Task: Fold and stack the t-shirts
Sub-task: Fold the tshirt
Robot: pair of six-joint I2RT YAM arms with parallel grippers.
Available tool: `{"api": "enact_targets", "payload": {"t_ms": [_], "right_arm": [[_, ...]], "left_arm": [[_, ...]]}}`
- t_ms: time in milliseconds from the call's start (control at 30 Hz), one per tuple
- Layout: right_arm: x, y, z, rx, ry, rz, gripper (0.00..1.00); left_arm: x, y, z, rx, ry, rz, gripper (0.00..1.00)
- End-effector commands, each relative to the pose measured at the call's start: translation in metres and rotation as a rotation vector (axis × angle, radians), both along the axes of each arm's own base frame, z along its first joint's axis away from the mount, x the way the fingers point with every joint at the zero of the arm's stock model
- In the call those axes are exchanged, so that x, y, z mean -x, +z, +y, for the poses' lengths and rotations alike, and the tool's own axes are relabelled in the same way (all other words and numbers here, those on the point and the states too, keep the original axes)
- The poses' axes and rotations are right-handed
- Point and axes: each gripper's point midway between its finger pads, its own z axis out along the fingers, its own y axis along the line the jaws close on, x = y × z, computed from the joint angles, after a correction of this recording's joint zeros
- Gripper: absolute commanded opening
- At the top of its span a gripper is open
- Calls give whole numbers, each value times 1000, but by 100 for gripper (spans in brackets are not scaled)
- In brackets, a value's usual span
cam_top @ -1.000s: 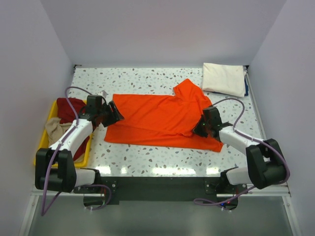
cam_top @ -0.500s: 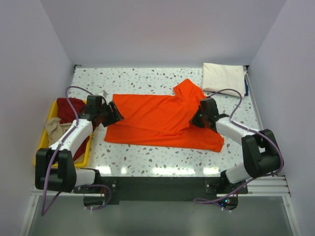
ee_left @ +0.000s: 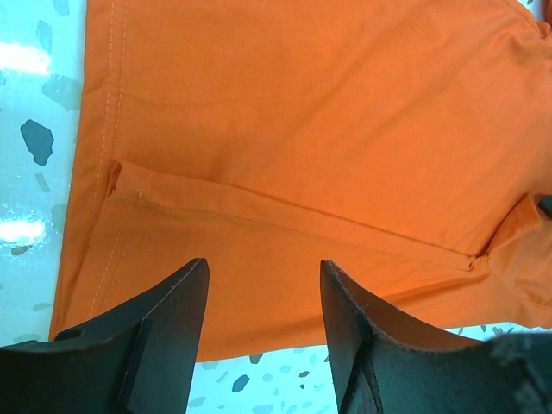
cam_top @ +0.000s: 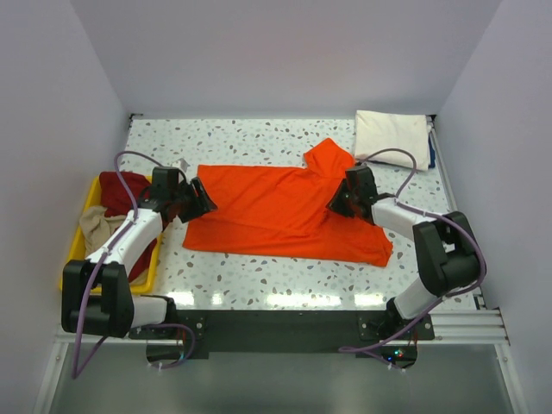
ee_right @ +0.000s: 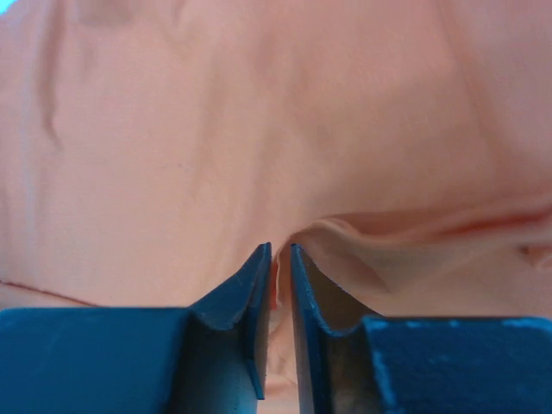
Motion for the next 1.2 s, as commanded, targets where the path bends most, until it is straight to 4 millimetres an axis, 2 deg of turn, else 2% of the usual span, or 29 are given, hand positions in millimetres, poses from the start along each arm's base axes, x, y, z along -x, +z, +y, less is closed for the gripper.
{"api": "enact_targets", "payload": {"t_ms": [0,67,133,200,233,367,433,533,600,667,833,1000,1067,1100,1167], "right_arm": [[-32,31,11,-7,48,-146,24],[-35,37,12,10,75,-163,33],[-39,46,10,35,90,-185,49],[-34,53,1,75,73,-172,57],[-37,62,-3,94,62,-192,64],[-37,79,-23,145,4,-200,64],[-37,77,-33,128,-13,-193,64],[-30,67,-37,82,9,-155,64],[-22,62,-39,83,21,-140,63],[-10,57,-40,76,26,-137,62],[12,45,-47,77,14,-135,50],[6,32,-51,114,1,-95,33],[-5,33,-52,127,-6,-101,28],[-9,23,-53,140,-9,-75,26],[-20,21,-59,162,-22,-64,22]], "left_arm": [[-5,4,0,-16,-12,-36,59],[-5,3,0,-11,-8,-30,59],[-7,4,-1,-4,-1,-29,59],[-9,6,-2,12,18,-26,59],[-15,11,-3,25,28,-38,59],[-43,25,-8,76,88,-61,59],[-62,30,-10,98,125,-56,59],[-82,32,-13,103,149,-54,58],[-86,31,-18,95,133,-44,57],[-84,26,-19,76,134,-37,57],[-67,1,-19,61,129,8,57],[-57,-9,-18,58,123,29,57],[-56,-9,-18,57,120,30,56],[-55,-8,-18,53,115,30,56],[-55,-6,-17,48,116,25,56]]}}
